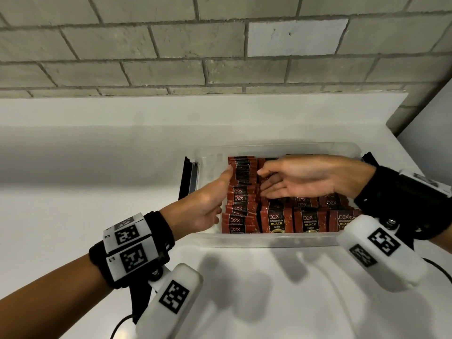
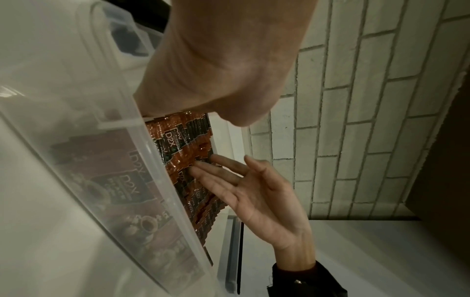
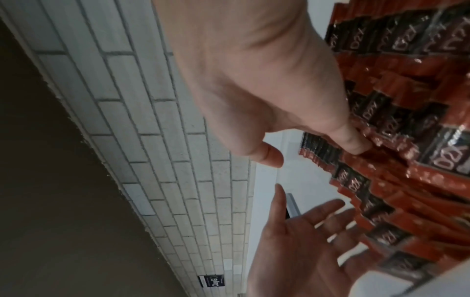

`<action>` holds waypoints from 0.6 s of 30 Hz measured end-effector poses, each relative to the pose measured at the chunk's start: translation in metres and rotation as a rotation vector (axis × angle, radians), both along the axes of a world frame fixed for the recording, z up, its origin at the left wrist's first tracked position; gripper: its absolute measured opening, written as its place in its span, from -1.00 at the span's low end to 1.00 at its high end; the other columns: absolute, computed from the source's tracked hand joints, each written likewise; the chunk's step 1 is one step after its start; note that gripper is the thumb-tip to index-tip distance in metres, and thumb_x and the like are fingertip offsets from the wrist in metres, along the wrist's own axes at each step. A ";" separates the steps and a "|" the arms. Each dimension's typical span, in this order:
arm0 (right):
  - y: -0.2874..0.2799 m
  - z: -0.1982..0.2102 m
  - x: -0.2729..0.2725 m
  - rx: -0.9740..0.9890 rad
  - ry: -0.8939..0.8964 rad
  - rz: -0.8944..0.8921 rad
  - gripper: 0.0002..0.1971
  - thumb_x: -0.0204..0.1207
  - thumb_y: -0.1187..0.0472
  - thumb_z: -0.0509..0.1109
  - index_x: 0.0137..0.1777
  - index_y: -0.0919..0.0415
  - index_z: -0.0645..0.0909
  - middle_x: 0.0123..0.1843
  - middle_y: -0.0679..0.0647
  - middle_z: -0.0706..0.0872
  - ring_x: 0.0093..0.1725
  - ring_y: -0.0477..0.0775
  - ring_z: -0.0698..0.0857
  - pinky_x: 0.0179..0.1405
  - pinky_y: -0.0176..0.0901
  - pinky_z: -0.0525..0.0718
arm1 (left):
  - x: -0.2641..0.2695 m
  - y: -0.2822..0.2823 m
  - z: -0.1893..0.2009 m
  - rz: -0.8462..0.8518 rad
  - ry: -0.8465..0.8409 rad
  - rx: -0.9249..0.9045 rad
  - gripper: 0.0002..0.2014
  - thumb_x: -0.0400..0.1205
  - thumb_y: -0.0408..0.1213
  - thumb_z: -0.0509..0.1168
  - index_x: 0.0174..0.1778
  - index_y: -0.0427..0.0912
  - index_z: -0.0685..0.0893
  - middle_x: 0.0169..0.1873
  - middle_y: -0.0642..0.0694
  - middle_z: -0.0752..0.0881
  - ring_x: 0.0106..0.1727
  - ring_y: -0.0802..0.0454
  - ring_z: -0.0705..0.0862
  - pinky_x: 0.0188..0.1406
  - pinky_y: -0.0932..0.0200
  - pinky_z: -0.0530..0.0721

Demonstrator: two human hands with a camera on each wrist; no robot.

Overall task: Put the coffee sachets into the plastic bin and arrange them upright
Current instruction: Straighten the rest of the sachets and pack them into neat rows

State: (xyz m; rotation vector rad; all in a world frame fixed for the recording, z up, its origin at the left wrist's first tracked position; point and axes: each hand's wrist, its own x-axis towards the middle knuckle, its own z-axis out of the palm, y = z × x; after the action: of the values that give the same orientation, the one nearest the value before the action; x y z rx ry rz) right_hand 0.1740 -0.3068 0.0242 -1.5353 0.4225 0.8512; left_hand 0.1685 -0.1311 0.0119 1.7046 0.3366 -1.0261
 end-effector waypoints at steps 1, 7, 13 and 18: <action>-0.005 0.003 -0.001 -0.016 -0.002 0.015 -0.58 0.65 0.24 0.23 0.49 0.21 0.30 0.47 0.43 0.39 0.46 0.32 0.46 0.46 -0.01 0.46 | -0.001 0.003 0.001 -0.023 0.004 0.013 -0.28 0.66 0.30 -0.14 0.62 -0.12 0.20 0.61 -0.27 0.15 0.65 -0.22 0.10 0.62 -0.18 0.11; -0.005 -0.005 -0.017 0.009 0.054 0.057 -0.43 0.65 0.19 0.24 0.59 0.40 0.19 0.53 0.44 0.36 0.49 0.31 0.45 0.43 0.01 0.48 | 0.003 0.005 -0.004 -0.055 0.051 0.053 -0.41 0.66 0.29 -0.13 -0.18 -0.17 0.53 -0.57 -0.07 0.68 -0.34 0.03 0.61 0.23 0.02 0.53; 0.004 0.004 -0.012 -0.239 -0.130 0.238 -0.53 0.70 0.19 0.16 0.58 0.23 0.23 0.60 0.18 0.31 0.54 0.08 0.37 0.58 -0.06 0.30 | 0.005 0.007 -0.005 -0.082 0.017 0.041 -0.25 0.63 0.34 -0.12 0.62 -0.10 0.20 0.58 -0.30 0.28 0.60 -0.21 0.24 0.59 -0.20 0.16; 0.017 -0.001 -0.015 -0.446 -0.196 0.506 -0.54 0.75 0.10 0.03 0.64 0.05 0.19 0.67 -0.01 0.21 0.63 0.01 0.18 0.59 -0.05 0.10 | 0.005 0.004 -0.010 -0.110 0.046 -0.030 -0.37 0.63 0.36 -0.15 0.21 -0.02 0.58 0.37 -0.17 0.52 0.58 -0.20 0.30 0.59 -0.24 0.18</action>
State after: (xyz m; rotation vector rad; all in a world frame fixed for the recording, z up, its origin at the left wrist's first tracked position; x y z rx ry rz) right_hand 0.1588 -0.2895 0.0235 -2.1715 0.0734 1.0222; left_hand 0.1732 -0.1272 0.0016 1.6899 0.2581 -1.1464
